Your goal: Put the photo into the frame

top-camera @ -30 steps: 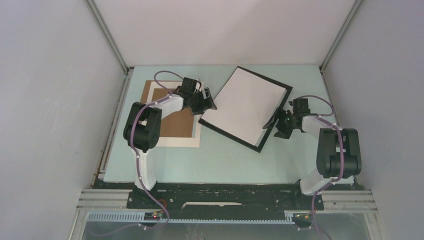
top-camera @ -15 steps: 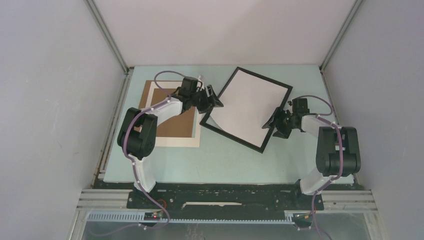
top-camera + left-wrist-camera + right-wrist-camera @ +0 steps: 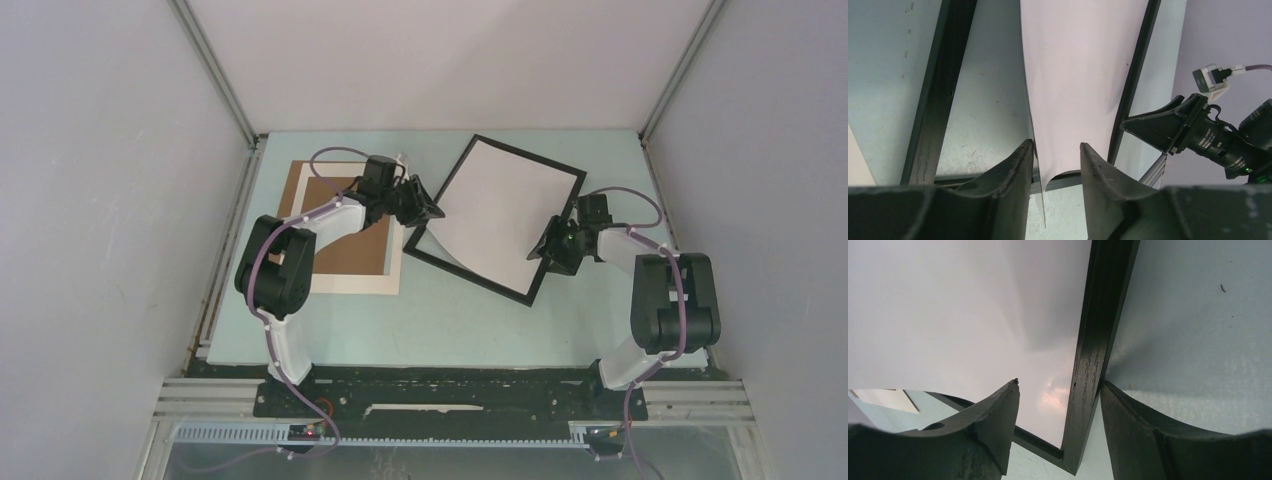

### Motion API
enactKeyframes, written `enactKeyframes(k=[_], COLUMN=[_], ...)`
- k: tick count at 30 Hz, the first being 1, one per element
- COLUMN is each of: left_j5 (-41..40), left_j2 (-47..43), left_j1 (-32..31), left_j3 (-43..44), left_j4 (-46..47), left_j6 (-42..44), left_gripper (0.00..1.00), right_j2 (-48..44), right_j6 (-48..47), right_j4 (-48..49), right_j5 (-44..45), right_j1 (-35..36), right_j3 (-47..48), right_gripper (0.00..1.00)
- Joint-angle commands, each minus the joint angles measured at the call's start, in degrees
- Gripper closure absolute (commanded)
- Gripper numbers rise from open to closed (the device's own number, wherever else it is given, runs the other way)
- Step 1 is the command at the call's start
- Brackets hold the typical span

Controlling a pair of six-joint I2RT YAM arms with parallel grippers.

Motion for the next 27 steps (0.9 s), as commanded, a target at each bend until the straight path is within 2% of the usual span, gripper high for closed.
enactKeyframes(k=[1,7,11,12,23,27], left_j5=[-0.16,-0.27,-0.62,-1.08,-5.86,-9.33], left_j2=[-1.75,-0.31,-0.18,-0.57,-6.97,-10.78], left_j1=[-0.56,-0.56,-0.60,-0.56,-0.57,-0.24], left_j3=[-0.44,0.75,2.14,2.34,0.65,-2.66], left_j4=[-1.83,-4.28,-6.10,-6.44,-7.41,-6.51], left_j6=[1.96,3.35,4.54,4.80,6.56,6.69], left_gripper=[0.62,0.79,0.98,1.00,1.00,1.00], right_j2=[-1.12,-2.24,-2.89,-3.00,-2.23,-3.16], right_j6=[-1.30,-1.45,-2.05,-2.10,-3.09,-3.33], right_j4=[-2.46,-4.25,-6.09,-6.55,-10.01,-12.78], right_j5=[4.88,9.54,11.75,12.49,17.74,25.92], right_j1=[0.95,1.65,1.97,2.04,2.87,3.01], right_j3=[1.14,1.19,1.19,1.19,1.02,1.01], right_gripper=[0.32,0.34,0.40,0.42,0.61,0.69])
